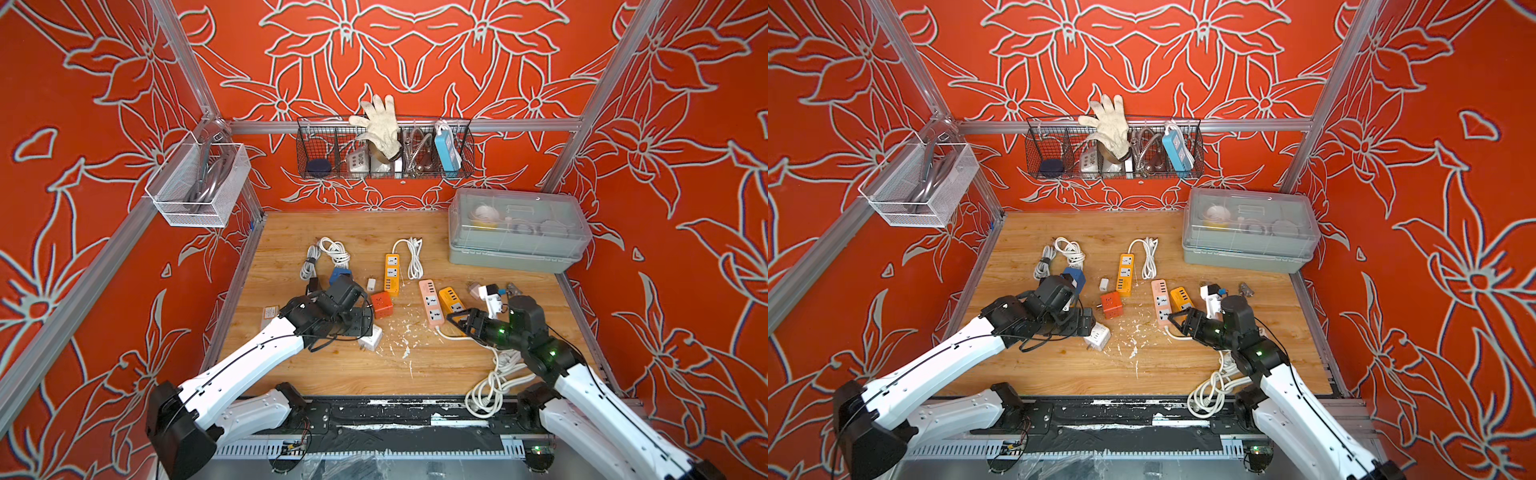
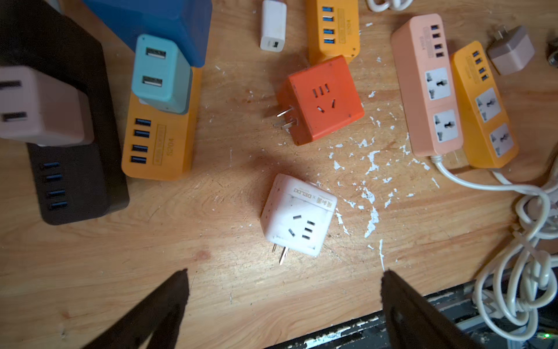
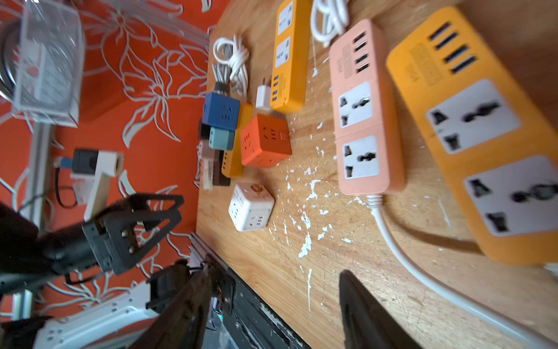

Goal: Pull the plug off the socket
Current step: Move the socket to the center of the board.

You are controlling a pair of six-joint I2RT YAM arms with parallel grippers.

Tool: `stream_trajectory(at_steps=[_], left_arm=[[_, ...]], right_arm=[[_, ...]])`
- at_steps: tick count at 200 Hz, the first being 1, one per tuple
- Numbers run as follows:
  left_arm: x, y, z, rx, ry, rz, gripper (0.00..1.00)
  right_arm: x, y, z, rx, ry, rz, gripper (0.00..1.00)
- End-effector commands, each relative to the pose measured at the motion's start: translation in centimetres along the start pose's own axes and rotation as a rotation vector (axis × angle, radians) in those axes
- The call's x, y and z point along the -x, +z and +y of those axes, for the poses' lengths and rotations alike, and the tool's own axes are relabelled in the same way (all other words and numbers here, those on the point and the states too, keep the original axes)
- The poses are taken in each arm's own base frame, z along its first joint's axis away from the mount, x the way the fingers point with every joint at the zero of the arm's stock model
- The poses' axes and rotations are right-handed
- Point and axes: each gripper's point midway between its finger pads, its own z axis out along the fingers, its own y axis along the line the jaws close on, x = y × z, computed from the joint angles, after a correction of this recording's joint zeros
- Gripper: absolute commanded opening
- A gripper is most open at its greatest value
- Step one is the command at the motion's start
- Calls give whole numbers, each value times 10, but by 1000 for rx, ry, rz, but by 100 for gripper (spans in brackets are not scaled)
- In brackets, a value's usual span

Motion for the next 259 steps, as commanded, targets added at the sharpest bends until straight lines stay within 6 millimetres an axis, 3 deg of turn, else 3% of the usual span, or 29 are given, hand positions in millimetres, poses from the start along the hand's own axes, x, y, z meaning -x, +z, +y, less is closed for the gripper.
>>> stream_trajectory(at_steps=[1,25,70,103,132,161,194,259], left_arm=[[6,1,-15,-164,-115,26,98],[16,1,-17,-213,-135,9,98],[26,12,-6,-99,-60,81,97],[43,8,40,216,101,117,97],[54,8,65,325,177,159,96],[60,29,76,360,297,234,96],[62,52,68,305,367,276,92],[57,90,91,325,315,323,87]], right_arm=[[15,1,20,-10,-128,-50,70],[16,6,26,-12,-168,-15,70],[16,-3,18,-31,-189,-68,70],[19,-15,17,-33,-234,-132,70],[24,-15,23,-27,-276,-139,70],[23,-8,27,-23,-285,-94,70],[18,-8,19,-31,-260,-99,70],[21,-10,17,-44,-261,-116,70]])
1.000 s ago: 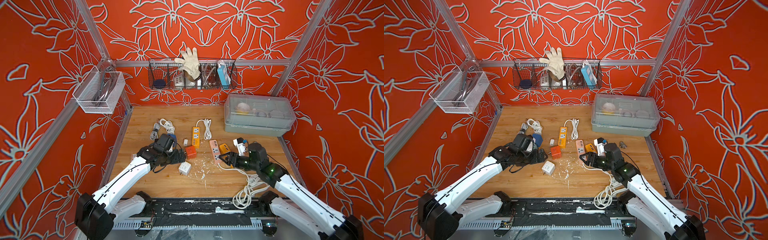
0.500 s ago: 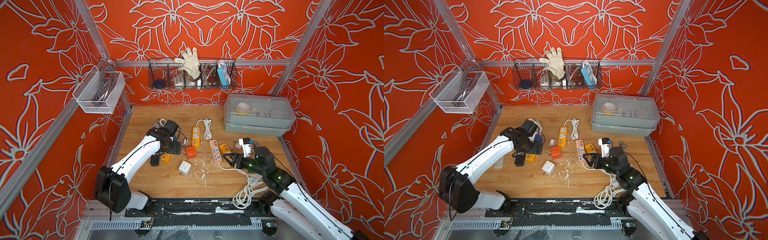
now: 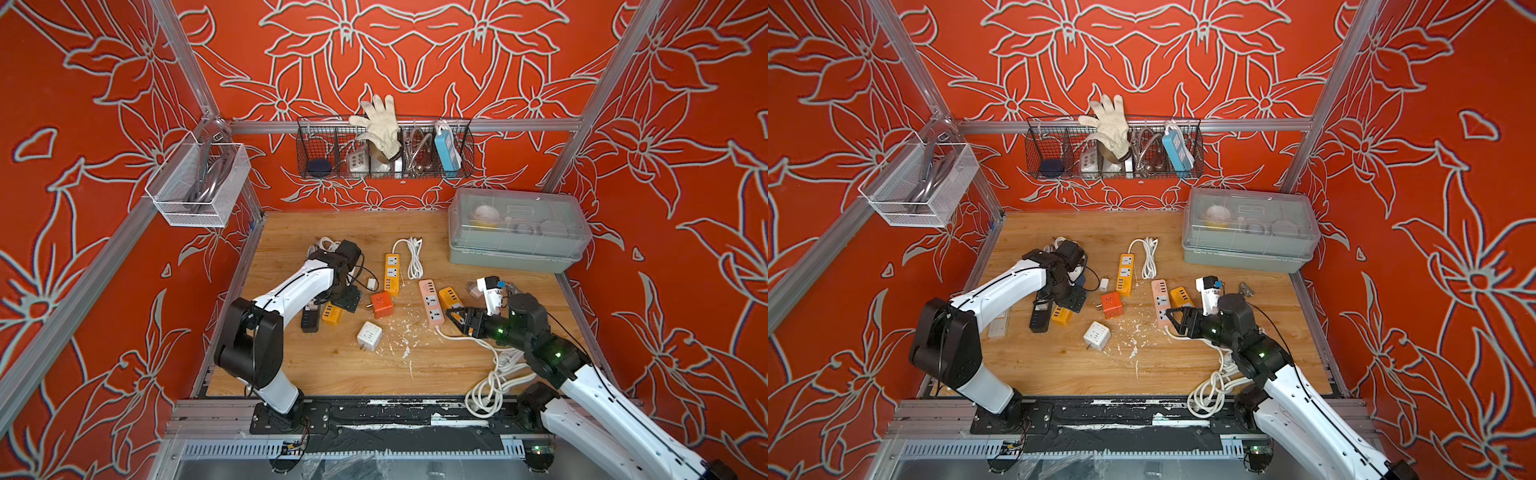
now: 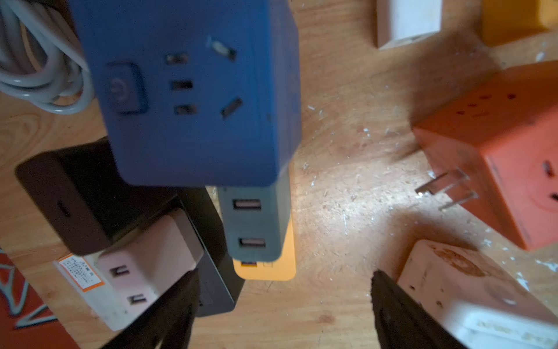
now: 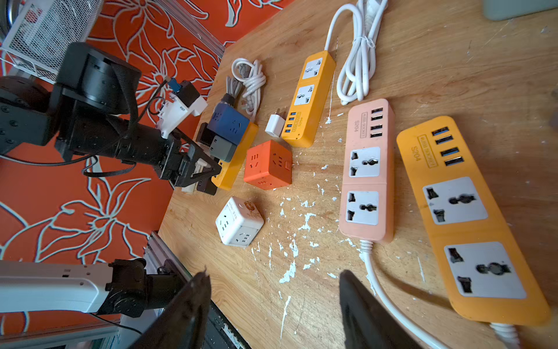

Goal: Pull the plug off the socket
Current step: Move the socket to the center of the board.

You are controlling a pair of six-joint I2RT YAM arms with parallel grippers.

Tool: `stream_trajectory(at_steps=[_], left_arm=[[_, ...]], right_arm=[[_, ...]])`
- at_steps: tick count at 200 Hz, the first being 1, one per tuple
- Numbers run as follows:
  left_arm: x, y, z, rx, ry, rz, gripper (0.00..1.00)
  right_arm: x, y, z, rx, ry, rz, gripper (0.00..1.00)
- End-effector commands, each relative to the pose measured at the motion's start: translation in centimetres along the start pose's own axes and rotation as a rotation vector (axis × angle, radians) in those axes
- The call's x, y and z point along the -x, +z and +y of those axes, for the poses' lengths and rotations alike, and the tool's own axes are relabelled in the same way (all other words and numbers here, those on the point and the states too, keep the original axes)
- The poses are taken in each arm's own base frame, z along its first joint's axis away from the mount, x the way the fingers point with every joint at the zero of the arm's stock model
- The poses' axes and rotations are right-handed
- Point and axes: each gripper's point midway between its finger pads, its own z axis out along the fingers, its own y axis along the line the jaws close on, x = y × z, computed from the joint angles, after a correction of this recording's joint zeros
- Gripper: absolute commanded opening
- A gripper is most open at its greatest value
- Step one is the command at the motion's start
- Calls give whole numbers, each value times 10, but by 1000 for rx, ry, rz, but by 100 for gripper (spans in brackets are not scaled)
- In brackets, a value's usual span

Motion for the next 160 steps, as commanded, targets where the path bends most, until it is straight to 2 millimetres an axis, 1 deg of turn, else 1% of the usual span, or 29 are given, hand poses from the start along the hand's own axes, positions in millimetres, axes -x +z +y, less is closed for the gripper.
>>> stream_trajectory(at_steps=[1,14,43,62,92,120,139,160], left_arm=[[-5,22,4,-2,-3,49,87],[-6,30,4,-2,-15,67,86],[-6,39,5,-16,-41,80,83],[-5,44,5,-32,-65,88,78],[-9,53,5,-47,-104,113,71],[-10,53,0,-77,-162,91,65],[-9,49,-7,-122,-199,47,65],[-7,40,-7,-132,-228,1,64]], right_arm=[[0,2,-3,-13,-6,1,70],[1,3,-3,-12,-2,-1,70],[2,5,-3,-15,-6,0,70],[2,6,-3,-17,-2,0,70],[3,8,-4,-19,0,0,70],[3,10,-5,-20,4,-1,70],[3,12,-6,-23,7,1,70],[3,14,-6,-21,12,7,70]])
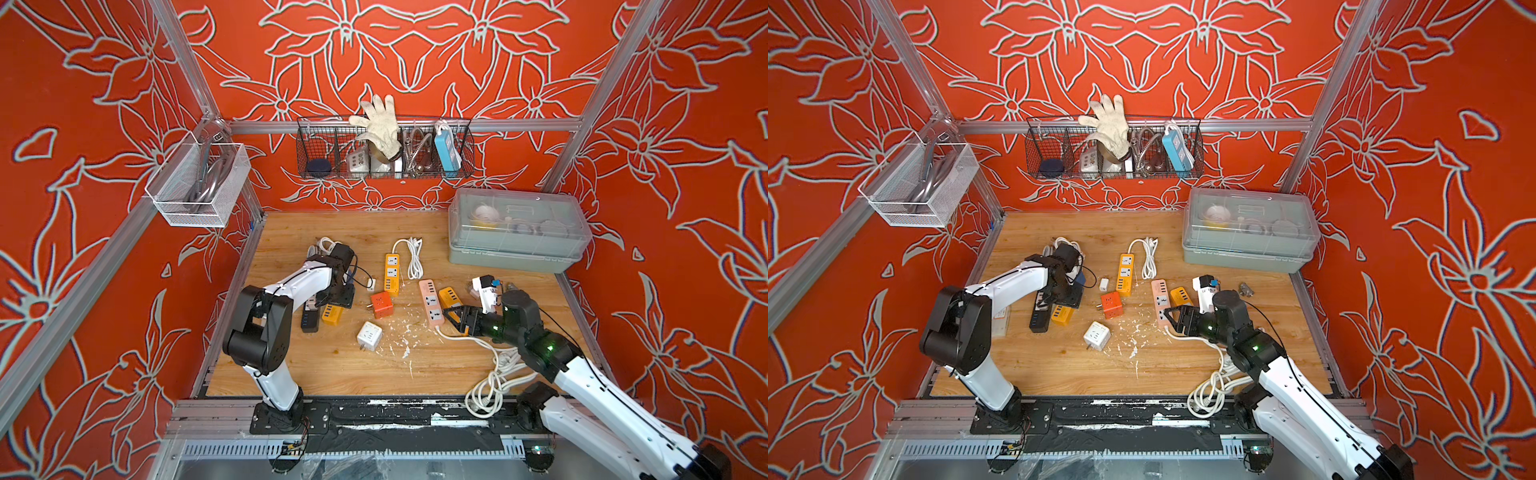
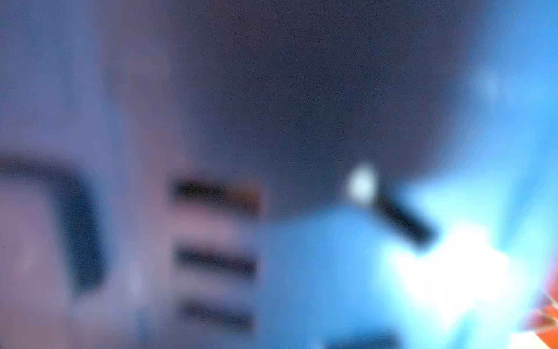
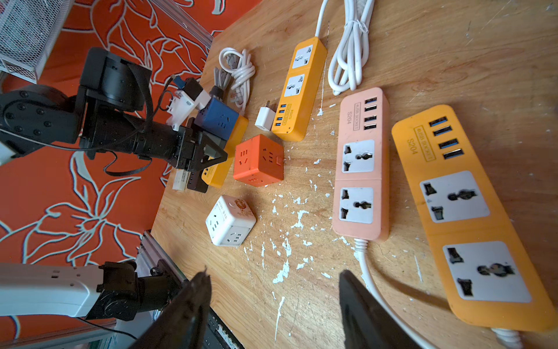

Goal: Pull the plug off the socket
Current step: Move the socket to the center of the board.

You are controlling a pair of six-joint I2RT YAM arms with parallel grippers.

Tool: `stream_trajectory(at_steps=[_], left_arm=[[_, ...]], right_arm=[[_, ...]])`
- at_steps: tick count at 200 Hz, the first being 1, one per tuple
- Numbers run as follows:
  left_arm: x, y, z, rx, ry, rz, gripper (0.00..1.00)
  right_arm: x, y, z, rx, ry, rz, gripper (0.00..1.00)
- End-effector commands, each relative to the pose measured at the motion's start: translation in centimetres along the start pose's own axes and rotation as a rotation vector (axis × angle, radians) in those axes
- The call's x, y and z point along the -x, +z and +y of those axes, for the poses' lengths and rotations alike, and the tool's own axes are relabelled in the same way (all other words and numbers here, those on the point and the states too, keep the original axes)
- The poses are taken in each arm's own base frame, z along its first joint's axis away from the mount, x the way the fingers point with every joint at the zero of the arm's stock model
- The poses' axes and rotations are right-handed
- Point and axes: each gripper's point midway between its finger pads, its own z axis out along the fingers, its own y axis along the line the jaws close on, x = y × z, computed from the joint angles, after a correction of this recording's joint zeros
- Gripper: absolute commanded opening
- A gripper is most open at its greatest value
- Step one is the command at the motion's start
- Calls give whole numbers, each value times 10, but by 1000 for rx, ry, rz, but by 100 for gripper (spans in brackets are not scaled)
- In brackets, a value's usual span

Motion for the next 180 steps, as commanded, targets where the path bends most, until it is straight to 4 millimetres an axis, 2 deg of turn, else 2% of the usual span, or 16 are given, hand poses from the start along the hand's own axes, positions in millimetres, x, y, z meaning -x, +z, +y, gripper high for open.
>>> stream_trajectory(at_steps=[1,35,76,108,151,163,173,180], left_arm=[[-17,0,-7,-56,-60,30,64],[-16,-15,-23,-138,-153,9,59],[-18,-22,-46,-169,-238,15,44],[-20,-26,-59,-133,-252,23,43],[-25,-33,-94,-151,-300,31,41],[-22,-39,-92,-140,-276,3,42],[-18,-47,-79,-84,-214,-39,44],[-16,-52,-67,-21,-155,-63,50]], right_arm=[[5,3,1,0,-1,-21,70],[5,6,0,-1,3,-14,70],[3,7,-2,-2,7,-12,70],[0,5,-4,-6,13,-11,70],[-2,1,-7,-14,15,-18,70],[-2,-1,-6,-14,15,-20,70],[-3,-2,-6,-14,14,-18,70],[-4,-3,-6,-16,11,-18,70]])
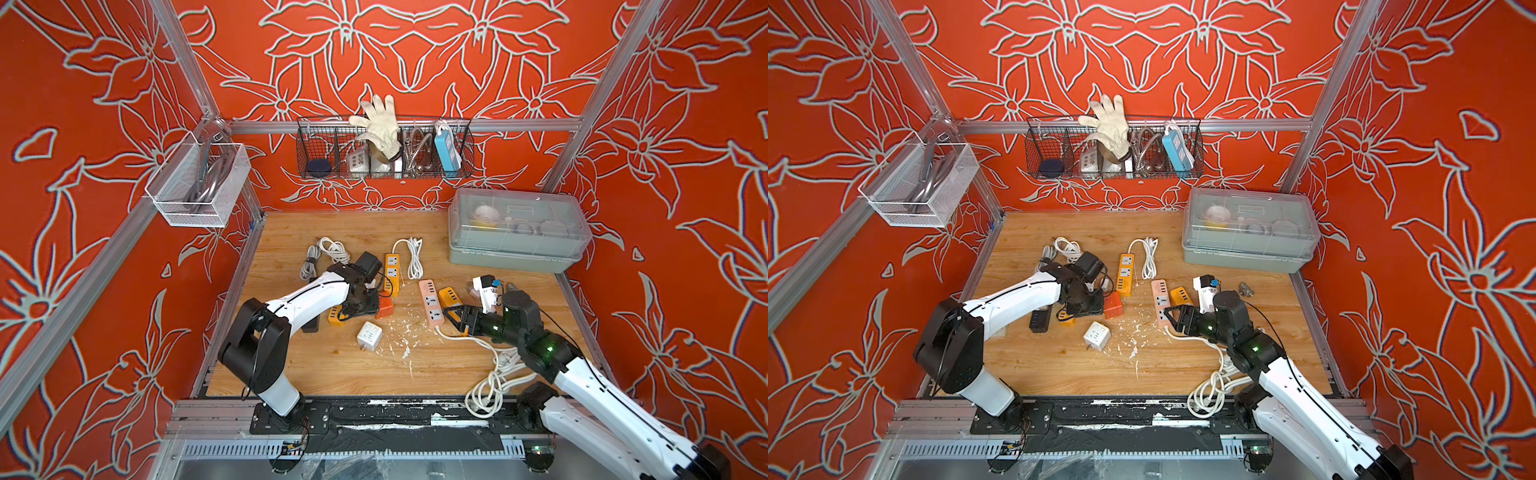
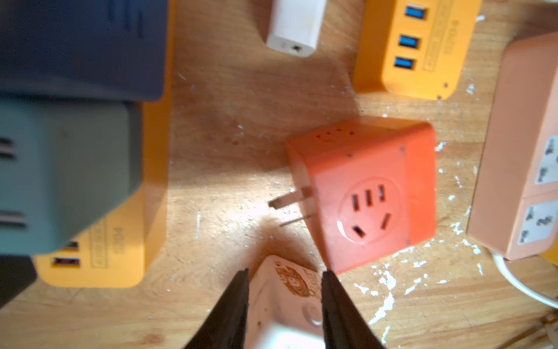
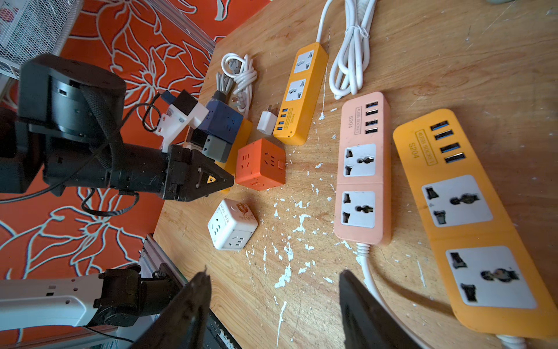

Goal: Pull the plug off the socket
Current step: Move the socket to the center of the board.

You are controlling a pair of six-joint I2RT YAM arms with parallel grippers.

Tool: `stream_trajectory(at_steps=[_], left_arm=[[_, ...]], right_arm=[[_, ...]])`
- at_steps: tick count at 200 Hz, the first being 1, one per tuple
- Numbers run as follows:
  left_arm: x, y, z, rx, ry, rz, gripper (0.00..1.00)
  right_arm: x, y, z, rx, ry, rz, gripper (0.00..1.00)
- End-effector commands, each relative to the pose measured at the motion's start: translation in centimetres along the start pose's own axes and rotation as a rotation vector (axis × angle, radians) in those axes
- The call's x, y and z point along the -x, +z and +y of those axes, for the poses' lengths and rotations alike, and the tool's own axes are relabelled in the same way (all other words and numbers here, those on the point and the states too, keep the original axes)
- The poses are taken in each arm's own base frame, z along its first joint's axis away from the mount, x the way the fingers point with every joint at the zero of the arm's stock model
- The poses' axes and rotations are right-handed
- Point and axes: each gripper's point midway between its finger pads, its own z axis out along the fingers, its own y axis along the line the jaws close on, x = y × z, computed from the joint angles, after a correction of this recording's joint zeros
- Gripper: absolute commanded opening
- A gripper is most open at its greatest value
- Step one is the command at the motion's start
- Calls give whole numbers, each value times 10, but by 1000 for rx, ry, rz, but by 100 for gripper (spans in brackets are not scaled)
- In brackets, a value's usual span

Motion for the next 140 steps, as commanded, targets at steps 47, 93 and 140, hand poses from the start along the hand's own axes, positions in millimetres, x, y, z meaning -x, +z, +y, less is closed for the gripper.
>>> stream_trajectory(at_steps=[47,93,140], left_arm=[[26,-31,75,269,312,-94,68],[48,-19,75,234,259,-81,53],[58,-2,68,235,223,-42,41]], right_arm=[[-10,-6,-12,-27,23,-12,70],[-13,-1,-10,-13,35,14,70],[-14,-6,-10,-17,33,9,70]])
